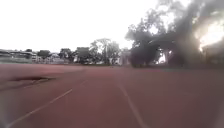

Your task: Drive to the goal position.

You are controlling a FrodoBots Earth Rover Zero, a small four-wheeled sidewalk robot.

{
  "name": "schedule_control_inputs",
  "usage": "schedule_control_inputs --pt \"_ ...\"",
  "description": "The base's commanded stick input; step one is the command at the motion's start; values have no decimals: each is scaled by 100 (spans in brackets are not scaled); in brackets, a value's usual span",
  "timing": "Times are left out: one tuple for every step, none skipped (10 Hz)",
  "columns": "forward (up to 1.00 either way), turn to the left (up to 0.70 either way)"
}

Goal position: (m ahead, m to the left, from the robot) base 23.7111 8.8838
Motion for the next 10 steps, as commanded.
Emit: schedule_control_inputs --pt "70 0" --pt "70 0" --pt "70 0" --pt "70 0" --pt "70 2" --pt "70 0" --pt "70 0" --pt "70 0" --pt "70 0" --pt "70 0"
